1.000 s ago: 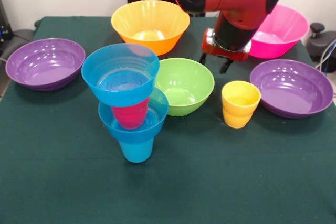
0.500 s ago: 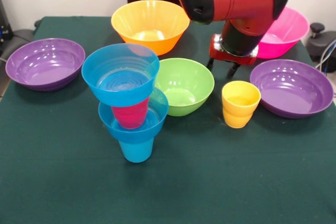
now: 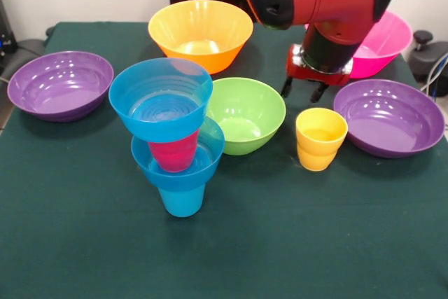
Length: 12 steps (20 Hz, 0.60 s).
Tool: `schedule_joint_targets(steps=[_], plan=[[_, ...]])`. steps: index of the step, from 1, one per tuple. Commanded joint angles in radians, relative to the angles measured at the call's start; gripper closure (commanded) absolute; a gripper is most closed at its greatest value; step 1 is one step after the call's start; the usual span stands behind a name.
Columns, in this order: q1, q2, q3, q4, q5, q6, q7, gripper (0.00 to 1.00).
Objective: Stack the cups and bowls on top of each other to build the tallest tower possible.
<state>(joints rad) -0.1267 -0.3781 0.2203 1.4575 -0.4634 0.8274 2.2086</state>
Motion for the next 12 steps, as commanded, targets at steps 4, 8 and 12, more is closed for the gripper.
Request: schedule_joint_targets(steps=[4,8,12], plan=[[-0.038,-0.079,0.124,-0.044,0.012,0.170,-0.254,0.00],[-0.055,-0.082,0.139,-0.051,0.003,0.188,-0.263,0.00],[-0.067,-0.072,0.156,-0.074,-0.011,0.209,-0.272,0.00]])
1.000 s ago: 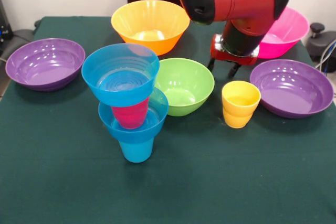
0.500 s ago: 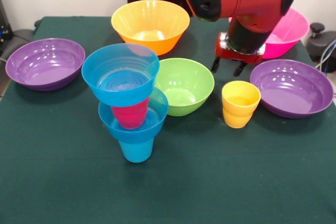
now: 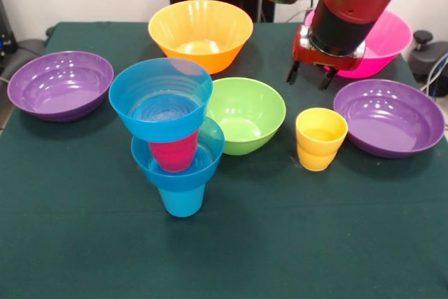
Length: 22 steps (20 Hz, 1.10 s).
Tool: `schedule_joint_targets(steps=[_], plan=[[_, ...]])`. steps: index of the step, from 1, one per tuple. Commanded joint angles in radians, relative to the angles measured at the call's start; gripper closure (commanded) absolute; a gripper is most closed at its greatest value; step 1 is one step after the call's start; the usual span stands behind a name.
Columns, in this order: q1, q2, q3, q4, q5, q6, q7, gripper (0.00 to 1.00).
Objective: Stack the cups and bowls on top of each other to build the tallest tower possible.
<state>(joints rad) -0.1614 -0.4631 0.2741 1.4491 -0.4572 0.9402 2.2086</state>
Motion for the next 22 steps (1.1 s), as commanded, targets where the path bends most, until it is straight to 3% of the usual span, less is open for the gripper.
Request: schedule_joint_targets(steps=[1,12,22], plan=[[-0.037,0.013,0.107,-0.068,-0.020,0.102,-0.277,0.00],[-0.072,0.070,0.125,-0.138,-0.106,0.104,-0.356,0.00],[-0.067,0.120,0.113,-0.161,-0.147,0.042,-0.338,0.00]])
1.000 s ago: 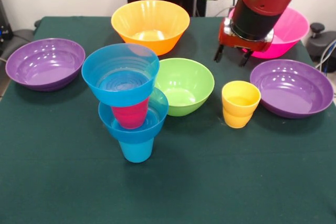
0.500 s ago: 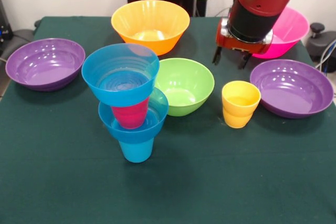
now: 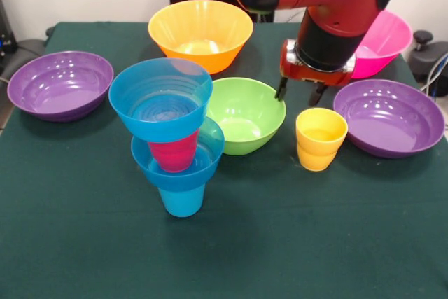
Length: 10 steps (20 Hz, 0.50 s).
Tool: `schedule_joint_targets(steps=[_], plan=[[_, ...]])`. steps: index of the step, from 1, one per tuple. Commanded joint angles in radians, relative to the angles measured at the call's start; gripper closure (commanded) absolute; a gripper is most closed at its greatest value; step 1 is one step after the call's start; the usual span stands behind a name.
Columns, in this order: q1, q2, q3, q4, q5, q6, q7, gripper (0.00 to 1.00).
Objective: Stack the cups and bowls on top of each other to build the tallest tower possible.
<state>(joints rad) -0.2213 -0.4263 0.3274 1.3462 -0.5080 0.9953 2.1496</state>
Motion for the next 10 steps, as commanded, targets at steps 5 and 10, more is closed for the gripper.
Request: schedule_joint_targets(steps=[5,10], plan=[[-0.018,0.063,0.066,-0.039,-0.092,0.004,-0.289,0.00],[-0.020,0.041,0.071,-0.014,-0.083,0.011,-0.273,0.00]])
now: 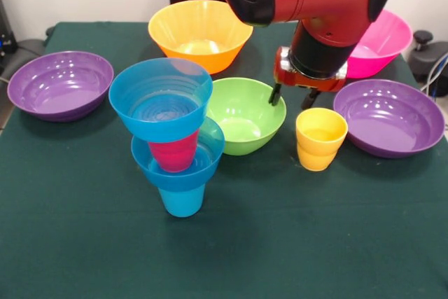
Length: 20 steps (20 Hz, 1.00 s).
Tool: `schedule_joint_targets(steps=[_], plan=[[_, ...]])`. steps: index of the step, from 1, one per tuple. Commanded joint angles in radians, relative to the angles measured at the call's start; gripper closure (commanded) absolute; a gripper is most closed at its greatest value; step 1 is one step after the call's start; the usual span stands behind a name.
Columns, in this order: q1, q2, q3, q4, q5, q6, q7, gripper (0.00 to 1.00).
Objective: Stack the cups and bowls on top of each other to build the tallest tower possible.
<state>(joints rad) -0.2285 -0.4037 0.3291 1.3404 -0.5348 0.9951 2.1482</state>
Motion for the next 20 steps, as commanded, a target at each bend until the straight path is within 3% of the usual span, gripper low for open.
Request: schedule_joint_targets(steps=[1,9,20], plan=[[-0.012,0.018,0.069,-0.003,-0.055,0.008,-0.264,0.00],[-0.008,0.034,0.052,-0.004,-0.077,0.002,-0.255,0.00],[0.000,0.084,0.028,0.016,-0.111,-0.113,-0.181,0.00]])
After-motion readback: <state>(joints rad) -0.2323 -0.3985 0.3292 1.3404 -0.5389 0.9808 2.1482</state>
